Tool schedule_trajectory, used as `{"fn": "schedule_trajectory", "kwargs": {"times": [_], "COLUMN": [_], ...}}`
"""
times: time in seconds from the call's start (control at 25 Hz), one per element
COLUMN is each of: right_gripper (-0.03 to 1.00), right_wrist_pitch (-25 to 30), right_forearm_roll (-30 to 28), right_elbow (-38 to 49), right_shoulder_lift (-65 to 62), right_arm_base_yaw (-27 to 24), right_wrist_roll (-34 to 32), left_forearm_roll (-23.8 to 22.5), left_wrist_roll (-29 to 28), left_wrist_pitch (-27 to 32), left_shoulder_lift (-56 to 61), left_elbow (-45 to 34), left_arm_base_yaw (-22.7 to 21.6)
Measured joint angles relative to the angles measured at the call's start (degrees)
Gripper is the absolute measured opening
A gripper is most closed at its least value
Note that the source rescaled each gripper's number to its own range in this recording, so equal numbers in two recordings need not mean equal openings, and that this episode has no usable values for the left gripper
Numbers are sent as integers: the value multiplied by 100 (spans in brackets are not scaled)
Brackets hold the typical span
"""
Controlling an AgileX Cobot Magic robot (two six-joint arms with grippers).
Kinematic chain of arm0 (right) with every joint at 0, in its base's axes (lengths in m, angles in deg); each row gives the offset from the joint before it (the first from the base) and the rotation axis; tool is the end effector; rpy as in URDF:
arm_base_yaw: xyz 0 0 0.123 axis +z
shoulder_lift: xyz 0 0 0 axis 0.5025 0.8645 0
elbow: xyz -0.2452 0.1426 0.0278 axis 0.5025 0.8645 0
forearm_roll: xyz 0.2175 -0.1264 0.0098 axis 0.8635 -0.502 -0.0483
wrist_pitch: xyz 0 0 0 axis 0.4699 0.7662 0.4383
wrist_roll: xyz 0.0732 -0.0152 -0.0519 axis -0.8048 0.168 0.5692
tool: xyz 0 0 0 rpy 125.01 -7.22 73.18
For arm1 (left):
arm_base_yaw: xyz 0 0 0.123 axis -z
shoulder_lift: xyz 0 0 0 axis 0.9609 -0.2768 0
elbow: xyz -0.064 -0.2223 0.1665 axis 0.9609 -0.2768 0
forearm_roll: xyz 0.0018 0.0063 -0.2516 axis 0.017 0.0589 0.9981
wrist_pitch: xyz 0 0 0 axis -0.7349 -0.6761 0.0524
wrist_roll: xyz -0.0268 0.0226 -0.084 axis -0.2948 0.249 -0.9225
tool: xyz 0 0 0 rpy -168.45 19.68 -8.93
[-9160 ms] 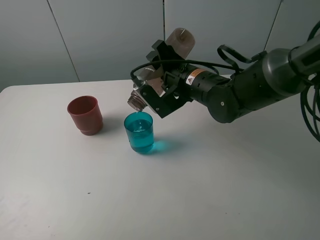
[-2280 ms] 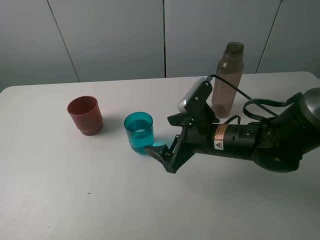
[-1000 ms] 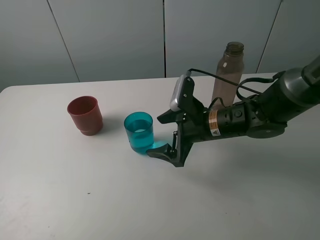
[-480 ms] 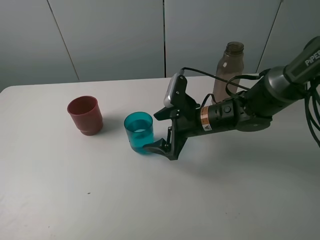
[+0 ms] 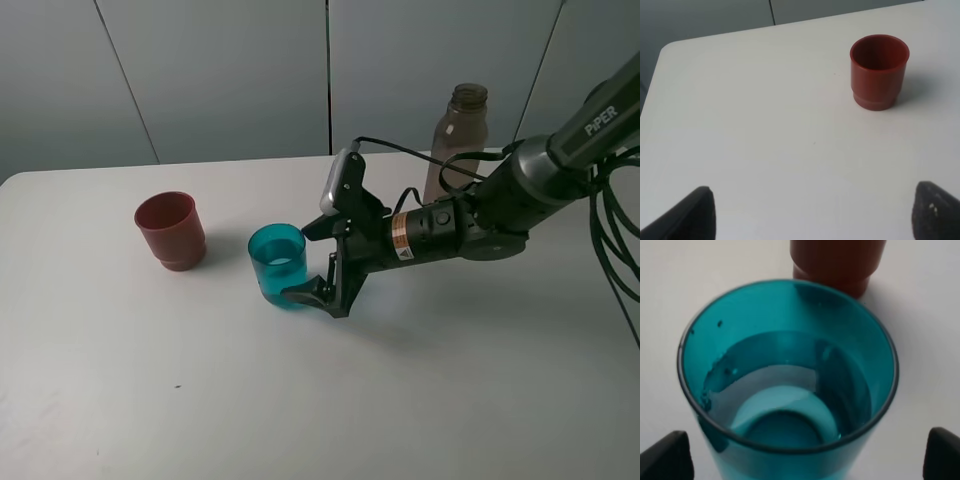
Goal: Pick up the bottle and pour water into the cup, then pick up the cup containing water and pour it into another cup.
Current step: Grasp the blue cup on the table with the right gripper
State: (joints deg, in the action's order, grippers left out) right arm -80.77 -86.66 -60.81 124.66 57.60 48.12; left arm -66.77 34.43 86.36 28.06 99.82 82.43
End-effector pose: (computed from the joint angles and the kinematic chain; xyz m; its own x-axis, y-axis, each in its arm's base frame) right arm 0.2924 0.2145 0.0718 -0.0606 -0.5202 -0.8519 -0.9665 0.2440 -0.0802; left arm -0.0060 0.0123 0.2791 -0.4546 0.0885 -0.8863 0.0476 0.9960 0.0751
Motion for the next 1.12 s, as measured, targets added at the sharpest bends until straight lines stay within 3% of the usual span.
{"fn": "schedule_trajectory", "kwargs": {"times": [1.12], "right_gripper": [100], "right_wrist_pitch": [-1], "right_forearm_roll": [181], "right_elbow": [-232], "right_shoulder_lift": [220], "right_arm_base_yaw": [381], "right_wrist_roll": [282], "left_forearm_roll": [0], "left_wrist_roll": [0], "left_wrist_pitch": [0], "left_shoulder_lift": [0], "left_elbow": [0], "left_arm_base_yaw": [0]}}
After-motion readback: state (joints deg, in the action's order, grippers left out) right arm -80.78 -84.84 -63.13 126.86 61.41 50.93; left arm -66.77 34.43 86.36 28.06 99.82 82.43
